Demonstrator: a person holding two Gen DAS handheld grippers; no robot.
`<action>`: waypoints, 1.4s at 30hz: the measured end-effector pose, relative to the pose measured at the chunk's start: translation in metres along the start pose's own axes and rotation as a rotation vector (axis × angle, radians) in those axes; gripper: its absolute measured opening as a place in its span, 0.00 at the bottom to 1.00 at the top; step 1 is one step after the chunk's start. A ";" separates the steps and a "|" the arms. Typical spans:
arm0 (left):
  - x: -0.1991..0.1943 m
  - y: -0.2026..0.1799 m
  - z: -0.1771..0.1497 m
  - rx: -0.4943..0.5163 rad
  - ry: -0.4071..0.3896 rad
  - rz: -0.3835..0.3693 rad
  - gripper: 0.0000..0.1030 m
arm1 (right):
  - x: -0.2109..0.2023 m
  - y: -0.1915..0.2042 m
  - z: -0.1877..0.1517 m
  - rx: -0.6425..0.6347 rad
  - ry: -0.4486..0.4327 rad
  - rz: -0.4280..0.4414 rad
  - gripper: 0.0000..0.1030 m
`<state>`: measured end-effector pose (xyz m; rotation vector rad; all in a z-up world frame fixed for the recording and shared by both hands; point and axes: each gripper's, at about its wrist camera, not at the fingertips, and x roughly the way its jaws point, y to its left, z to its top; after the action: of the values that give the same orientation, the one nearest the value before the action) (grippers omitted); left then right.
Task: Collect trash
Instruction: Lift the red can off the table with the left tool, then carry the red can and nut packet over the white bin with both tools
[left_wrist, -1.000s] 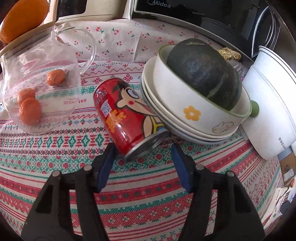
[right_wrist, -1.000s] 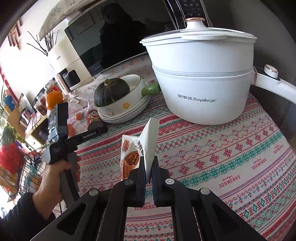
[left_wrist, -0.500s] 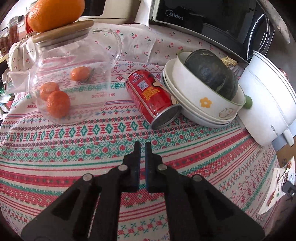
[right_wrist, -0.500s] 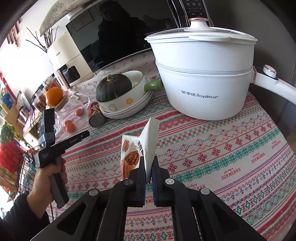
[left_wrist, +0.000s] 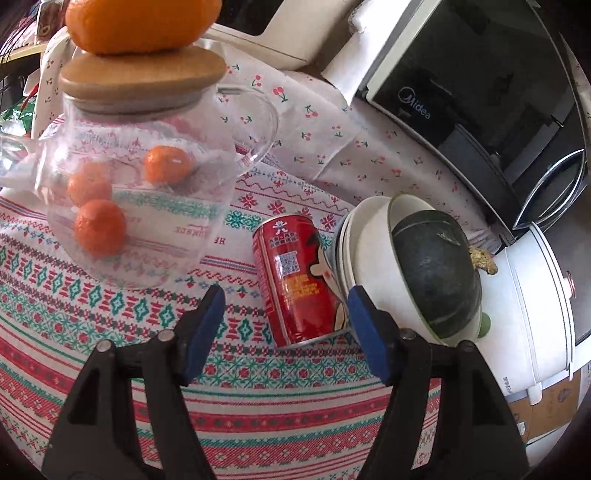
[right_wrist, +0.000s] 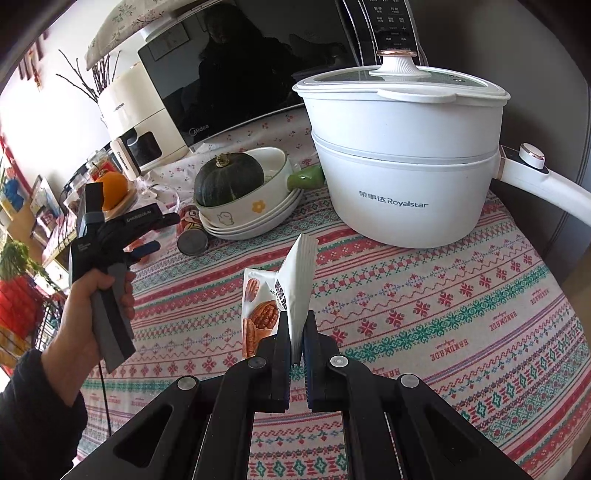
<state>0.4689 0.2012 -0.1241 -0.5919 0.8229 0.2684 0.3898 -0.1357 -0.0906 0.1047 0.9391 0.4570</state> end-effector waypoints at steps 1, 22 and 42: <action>0.005 0.000 -0.004 0.001 0.019 -0.002 0.66 | 0.002 -0.002 0.000 0.004 0.004 0.000 0.06; -0.053 0.014 -0.076 0.318 0.023 0.077 0.52 | -0.030 0.000 -0.008 -0.001 0.005 -0.028 0.06; -0.245 0.015 -0.203 0.531 0.060 -0.040 0.52 | -0.212 -0.009 -0.116 0.064 -0.094 -0.138 0.06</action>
<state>0.1775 0.0932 -0.0535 -0.1179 0.8947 -0.0105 0.1936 -0.2455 -0.0020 0.1173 0.8629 0.2919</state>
